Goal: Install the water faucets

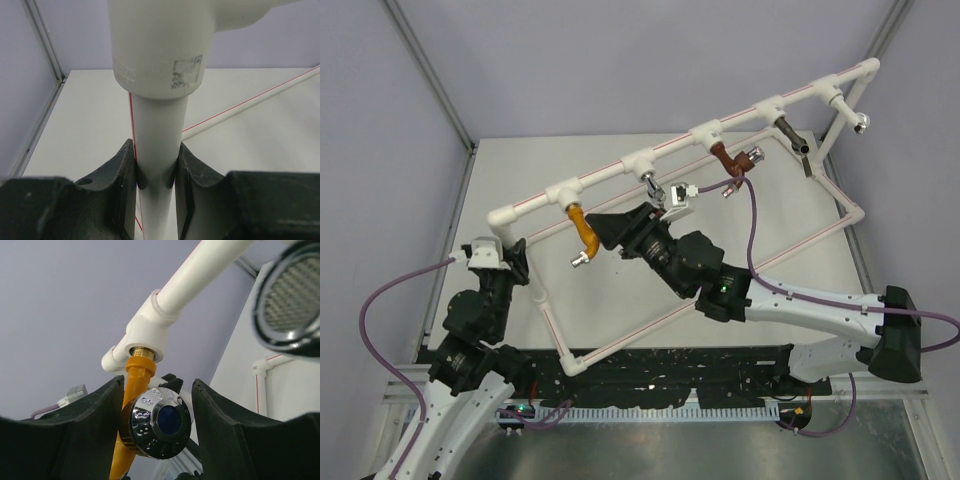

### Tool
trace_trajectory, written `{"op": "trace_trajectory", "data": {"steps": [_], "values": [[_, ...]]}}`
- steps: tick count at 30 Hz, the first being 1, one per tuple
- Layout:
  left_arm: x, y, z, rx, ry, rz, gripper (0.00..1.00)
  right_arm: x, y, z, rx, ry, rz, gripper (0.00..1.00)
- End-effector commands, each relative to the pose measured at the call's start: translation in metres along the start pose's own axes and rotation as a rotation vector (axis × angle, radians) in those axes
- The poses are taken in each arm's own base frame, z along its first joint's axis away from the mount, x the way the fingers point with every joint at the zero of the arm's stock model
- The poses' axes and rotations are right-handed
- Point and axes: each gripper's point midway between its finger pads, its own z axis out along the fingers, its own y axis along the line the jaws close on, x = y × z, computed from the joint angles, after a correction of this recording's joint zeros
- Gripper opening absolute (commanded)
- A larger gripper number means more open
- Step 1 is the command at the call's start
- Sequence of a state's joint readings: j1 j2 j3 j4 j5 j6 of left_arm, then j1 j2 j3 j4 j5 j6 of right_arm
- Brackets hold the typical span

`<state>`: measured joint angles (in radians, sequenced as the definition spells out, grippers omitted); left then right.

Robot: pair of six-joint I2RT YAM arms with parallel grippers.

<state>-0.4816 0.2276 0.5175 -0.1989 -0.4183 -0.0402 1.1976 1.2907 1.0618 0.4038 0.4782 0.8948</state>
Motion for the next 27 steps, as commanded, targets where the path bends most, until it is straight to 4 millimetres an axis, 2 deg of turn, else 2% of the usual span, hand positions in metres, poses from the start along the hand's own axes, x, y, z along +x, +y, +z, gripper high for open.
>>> {"op": "trace_trajectory", "data": {"steps": [1,4,8,12,14,15,16,17,18,19,21,22,27], "values": [[-0.006,-0.014,-0.002,0.075,-0.010,-0.023,0.00,-0.029,-0.005,-0.004,0.039,-0.104,0.071,0.72],[-0.005,-0.015,-0.002,0.078,-0.009,-0.021,0.00,-0.036,-0.007,-0.009,0.033,-0.125,-0.013,0.88],[-0.007,-0.013,-0.002,0.073,-0.015,-0.021,0.00,-0.055,0.003,-0.022,0.001,-0.146,-0.178,0.99],[-0.007,-0.013,-0.002,0.073,-0.012,-0.019,0.00,-0.066,0.019,-0.033,-0.074,-0.124,-0.434,0.97],[-0.006,-0.013,-0.002,0.072,-0.009,-0.015,0.00,-0.065,0.033,-0.041,-0.161,-0.088,-0.617,0.97],[-0.007,-0.013,-0.002,0.072,-0.010,-0.016,0.00,-0.059,0.037,-0.044,-0.207,-0.048,-0.767,0.97],[-0.007,-0.013,-0.001,0.072,-0.011,-0.016,0.00,-0.058,0.040,-0.048,-0.233,-0.038,-0.828,0.97],[-0.006,-0.014,-0.001,0.075,-0.008,-0.015,0.00,-0.052,0.039,-0.052,-0.261,-0.010,-1.018,0.97],[-0.005,-0.014,-0.001,0.075,-0.003,-0.013,0.00,-0.049,0.038,-0.054,-0.271,0.005,-1.112,0.96],[-0.006,-0.014,-0.001,0.073,-0.005,-0.013,0.00,-0.042,0.035,-0.058,-0.282,0.045,-1.281,0.96],[-0.006,-0.014,-0.001,0.075,-0.006,-0.014,0.00,-0.036,0.030,-0.061,-0.279,0.063,-1.474,0.96],[-0.007,-0.014,-0.002,0.075,-0.009,-0.015,0.00,-0.029,0.032,-0.064,-0.297,0.069,-1.524,0.96],[-0.006,-0.013,-0.001,0.073,-0.005,-0.010,0.00,-0.021,0.041,-0.066,-0.341,0.057,-1.839,0.96]]}}
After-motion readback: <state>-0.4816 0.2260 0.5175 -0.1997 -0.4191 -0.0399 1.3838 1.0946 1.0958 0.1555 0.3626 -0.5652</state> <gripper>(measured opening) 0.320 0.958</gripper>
